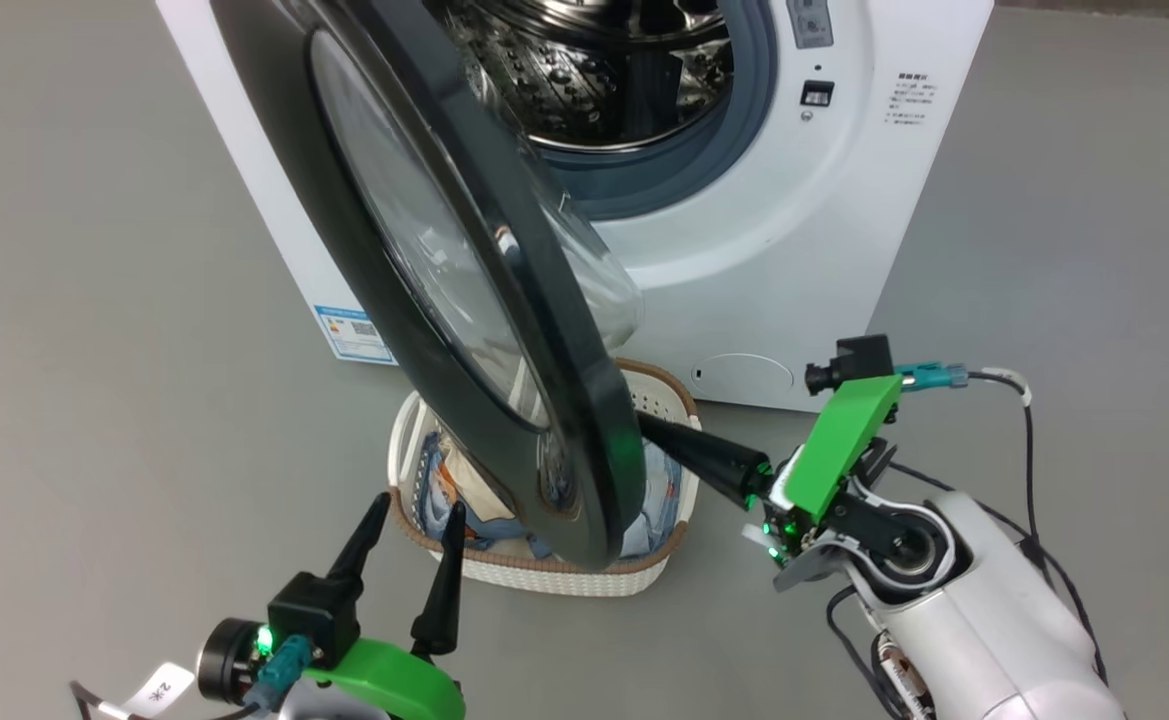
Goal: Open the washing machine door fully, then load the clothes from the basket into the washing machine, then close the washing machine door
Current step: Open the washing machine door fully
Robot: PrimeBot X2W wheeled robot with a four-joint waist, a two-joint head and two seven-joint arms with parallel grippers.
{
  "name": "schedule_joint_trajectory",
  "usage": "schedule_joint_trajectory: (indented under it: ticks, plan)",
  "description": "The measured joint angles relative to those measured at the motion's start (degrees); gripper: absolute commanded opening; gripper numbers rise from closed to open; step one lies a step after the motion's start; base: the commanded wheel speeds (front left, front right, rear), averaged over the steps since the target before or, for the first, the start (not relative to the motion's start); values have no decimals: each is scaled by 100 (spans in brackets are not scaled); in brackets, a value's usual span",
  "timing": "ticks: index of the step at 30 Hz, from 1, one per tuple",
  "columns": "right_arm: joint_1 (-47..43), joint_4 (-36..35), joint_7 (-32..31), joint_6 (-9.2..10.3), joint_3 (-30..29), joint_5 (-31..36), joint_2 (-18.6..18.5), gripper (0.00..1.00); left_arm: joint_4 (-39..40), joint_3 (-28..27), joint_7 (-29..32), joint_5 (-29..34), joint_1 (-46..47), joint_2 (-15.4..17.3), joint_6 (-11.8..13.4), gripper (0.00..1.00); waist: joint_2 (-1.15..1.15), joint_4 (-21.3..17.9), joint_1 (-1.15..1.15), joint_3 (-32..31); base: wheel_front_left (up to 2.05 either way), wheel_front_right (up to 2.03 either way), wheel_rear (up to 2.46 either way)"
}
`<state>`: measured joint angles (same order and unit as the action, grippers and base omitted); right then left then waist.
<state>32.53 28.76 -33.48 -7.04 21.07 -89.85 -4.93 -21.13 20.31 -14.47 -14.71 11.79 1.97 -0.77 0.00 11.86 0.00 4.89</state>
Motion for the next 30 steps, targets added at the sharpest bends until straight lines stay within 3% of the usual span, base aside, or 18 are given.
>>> schedule_joint_trajectory:
  ticks: [17,23,30]
  plan:
    - [36,289,648,-2,548,-421,67,0,-10,-96,0,0,-103,1,-4,100,0,-42,0,-116,0,0,0]
    - [31,169,934,-2,360,-558,76,0,-7,-158,0,0,-103,2,-4,100,0,-118,0,-105,0,0,0]
    - [-256,-467,1326,-2,15,-568,-96,0,-4,-193,1,-1,-103,2,-4,100,0,-248,0,-120,0,0,0]
